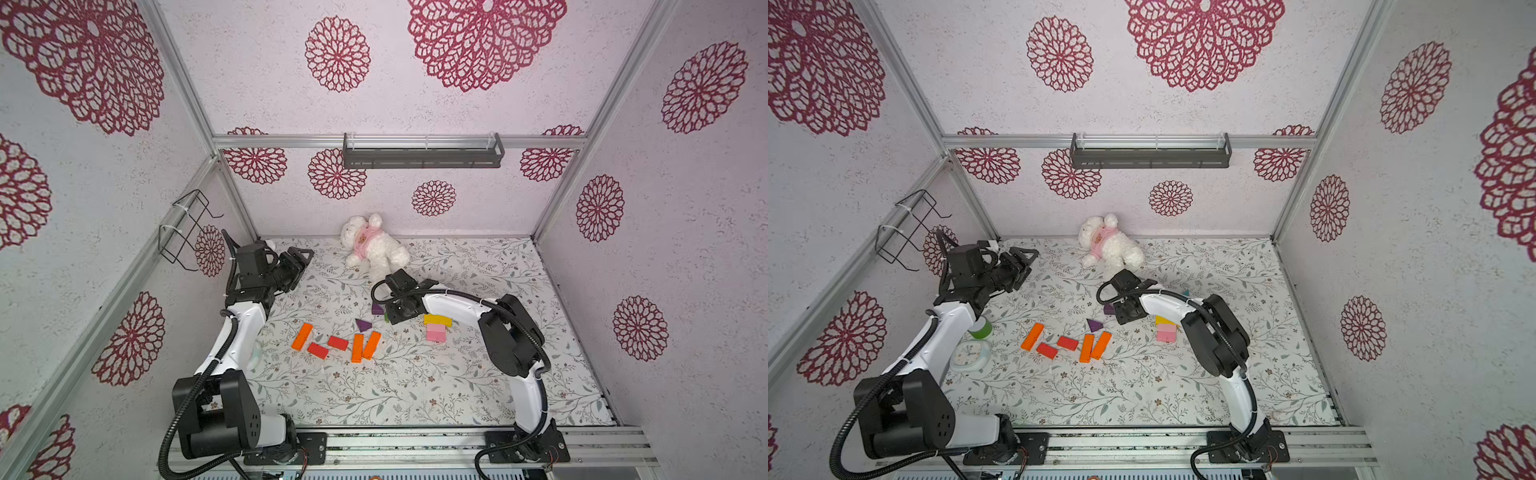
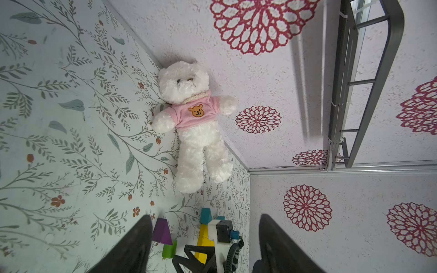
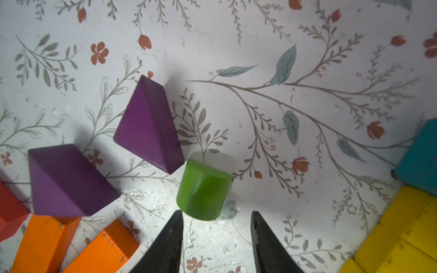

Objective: Assemble a carrot with building blocks
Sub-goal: Assemble the building block at the center of the board.

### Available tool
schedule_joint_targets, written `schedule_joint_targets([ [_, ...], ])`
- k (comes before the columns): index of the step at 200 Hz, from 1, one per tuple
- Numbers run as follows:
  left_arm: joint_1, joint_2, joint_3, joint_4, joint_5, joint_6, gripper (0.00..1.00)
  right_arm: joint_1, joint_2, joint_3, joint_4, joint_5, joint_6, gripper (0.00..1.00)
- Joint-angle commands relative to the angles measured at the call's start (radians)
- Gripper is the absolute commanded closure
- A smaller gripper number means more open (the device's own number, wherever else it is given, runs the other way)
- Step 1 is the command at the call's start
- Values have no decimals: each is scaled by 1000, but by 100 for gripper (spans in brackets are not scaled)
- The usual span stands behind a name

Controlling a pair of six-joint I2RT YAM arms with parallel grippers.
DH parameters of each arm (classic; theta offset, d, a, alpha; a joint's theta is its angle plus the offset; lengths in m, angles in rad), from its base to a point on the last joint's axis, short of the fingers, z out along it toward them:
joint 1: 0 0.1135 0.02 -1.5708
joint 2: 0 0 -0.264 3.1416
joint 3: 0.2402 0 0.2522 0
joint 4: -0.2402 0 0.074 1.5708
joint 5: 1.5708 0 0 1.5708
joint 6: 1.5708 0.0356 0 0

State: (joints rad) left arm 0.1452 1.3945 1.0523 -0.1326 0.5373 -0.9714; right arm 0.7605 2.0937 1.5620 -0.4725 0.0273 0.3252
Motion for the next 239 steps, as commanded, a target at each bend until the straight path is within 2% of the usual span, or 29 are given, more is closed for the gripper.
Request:
schedule_joint_targets([
  [1,7,8,-5,21,9,-3,27,-5,10,29,-26,23,-16,52],
  [110,7,11,-5,21,9,-6,27,2,-49,-46,-3,2,-25,51],
  [239,7,12,-5,21,9,-4,27,-6,15,28,-9,15,-35,53],
])
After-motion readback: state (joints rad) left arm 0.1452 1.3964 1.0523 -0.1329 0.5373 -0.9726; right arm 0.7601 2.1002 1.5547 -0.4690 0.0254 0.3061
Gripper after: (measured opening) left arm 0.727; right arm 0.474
